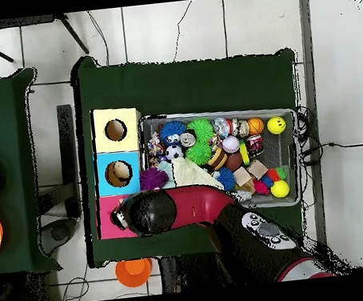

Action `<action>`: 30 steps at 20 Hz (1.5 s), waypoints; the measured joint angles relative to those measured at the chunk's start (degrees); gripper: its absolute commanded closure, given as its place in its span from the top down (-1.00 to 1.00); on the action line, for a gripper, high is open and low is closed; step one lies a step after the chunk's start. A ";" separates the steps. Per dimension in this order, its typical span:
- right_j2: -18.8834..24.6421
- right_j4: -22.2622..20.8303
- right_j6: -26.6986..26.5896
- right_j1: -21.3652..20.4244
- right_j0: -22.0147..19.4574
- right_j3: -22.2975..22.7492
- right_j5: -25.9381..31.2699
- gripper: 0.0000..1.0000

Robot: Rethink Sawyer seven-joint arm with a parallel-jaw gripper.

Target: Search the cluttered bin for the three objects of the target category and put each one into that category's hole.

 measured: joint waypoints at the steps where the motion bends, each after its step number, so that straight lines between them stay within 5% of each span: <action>1: 0.11 0.21 0.00 -0.11 0.00 0.00 0.00 -1.00; 30: 1.29 2.36 0.00 1.10 0.10 1.29 -0.02 -1.00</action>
